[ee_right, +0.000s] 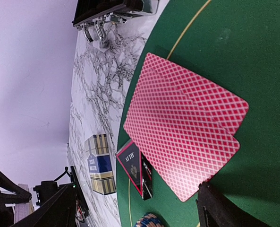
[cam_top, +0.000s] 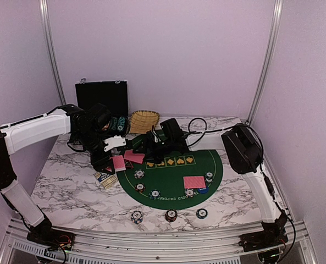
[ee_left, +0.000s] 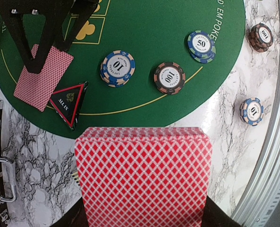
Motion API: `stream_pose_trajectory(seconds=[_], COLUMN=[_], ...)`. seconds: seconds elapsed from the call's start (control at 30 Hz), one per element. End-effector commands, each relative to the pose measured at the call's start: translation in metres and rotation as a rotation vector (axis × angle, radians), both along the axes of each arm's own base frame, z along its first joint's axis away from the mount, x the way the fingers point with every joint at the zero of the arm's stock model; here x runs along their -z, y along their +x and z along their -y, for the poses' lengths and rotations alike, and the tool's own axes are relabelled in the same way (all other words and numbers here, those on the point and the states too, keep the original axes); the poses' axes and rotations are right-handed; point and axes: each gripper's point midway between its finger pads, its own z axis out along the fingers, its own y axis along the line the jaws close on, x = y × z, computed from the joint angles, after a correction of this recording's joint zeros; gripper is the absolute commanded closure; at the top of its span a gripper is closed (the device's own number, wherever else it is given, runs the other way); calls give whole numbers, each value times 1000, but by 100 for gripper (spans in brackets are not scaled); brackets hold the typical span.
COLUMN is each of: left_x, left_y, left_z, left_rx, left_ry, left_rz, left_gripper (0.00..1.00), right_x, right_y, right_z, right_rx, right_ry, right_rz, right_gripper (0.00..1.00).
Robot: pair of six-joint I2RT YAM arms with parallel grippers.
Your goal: Distribute texas hold em gaming equipment
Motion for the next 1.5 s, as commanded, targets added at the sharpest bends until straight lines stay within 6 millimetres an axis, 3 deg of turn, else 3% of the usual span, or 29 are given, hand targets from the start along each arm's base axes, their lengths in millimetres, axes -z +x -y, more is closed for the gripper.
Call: stream_pose_trajectory(seconds=[0.0,0.13,0.4,0.5,0.7,0.9,1.07,1.47], left_x=[-14,-13,-12,-13,-14,-16,-17,-16], left_y=[-1,-2,-3,-2,-1,-1,0,-1], left_z=[1,1,1,1,2,2,3,6], left_rx=[10,11,11,11,8,5,3,7], left_ry=[-25,-25,-22,-24,-28,-31,-35,-43], left_rz=[15,13,8,11,12,16,16,8], left_gripper=[100,100,100,100,100,100,100,100], right_x=[18,9,-47,-61,-70,-87,-92,-99], right_y=[-9,-6,0,-10,-48,-89,-109,-120], right_z=[-16,-20,5,15,21,3,-15,-37], right_rx=[-13,-15,19,16,-46,-139,-187,-225], right_ry=[-21,0,84,106,166,239,271,310], right_rz=[-50,-35,68,85,52,17,-2,-17], right_gripper=[13,13,13,13,13,13,13,12])
